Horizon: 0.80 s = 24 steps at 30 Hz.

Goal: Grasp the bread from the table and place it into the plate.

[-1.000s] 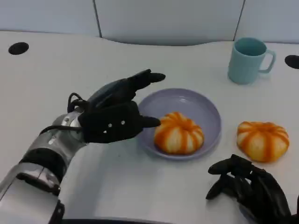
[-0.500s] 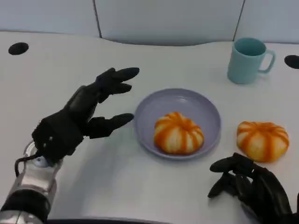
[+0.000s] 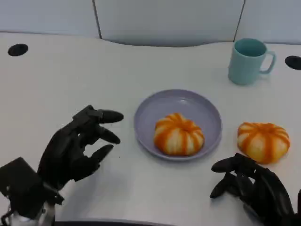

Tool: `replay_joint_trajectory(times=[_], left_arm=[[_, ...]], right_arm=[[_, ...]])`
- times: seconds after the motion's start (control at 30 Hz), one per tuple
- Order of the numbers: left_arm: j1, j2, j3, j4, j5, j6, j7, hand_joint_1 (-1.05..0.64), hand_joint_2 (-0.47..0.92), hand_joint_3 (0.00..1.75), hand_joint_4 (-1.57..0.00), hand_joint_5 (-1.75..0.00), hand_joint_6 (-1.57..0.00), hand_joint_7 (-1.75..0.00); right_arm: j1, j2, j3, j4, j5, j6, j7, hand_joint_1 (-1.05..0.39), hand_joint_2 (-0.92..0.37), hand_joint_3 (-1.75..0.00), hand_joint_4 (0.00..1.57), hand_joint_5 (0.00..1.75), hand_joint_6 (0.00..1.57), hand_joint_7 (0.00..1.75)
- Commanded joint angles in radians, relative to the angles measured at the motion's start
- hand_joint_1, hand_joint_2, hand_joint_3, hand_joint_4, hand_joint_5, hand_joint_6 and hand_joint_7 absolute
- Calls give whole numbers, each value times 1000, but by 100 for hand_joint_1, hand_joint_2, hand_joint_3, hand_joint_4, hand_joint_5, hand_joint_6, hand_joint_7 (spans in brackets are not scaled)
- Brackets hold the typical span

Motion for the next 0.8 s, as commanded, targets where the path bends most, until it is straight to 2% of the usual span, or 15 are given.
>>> replay_joint_trajectory(times=[0.03,0.17,0.33,0.4,0.8], left_arm=[[105,-15,31,-77,-22,54,28,-74,92,27,-26,-175,-26,-143],[163,-39,55,-101,-35,84,44,-72,92,22,-30,-175,-29,-152],[211,-57,79,-108,-23,100,92,-68,92,17,-43,-175,-33,-170],[225,-75,92,-108,-40,116,108,-60,92,12,-50,-175,-40,-174],[190,-107,142,-8,-53,67,91,-51,92,7,-64,-175,-48,-175]], right_arm=[[1,-12,-5,16,2,9,0,-40,-92,-33,66,146,68,103],[5,-13,0,1,-6,20,-10,-39,-92,-33,66,147,68,103],[11,-13,2,-17,-6,36,-15,-40,-92,-34,66,147,66,104],[8,-16,0,-12,-7,35,-17,-38,-92,-34,65,147,66,105],[-10,-36,-17,15,-2,27,-10,-41,-92,-33,67,149,66,105]])
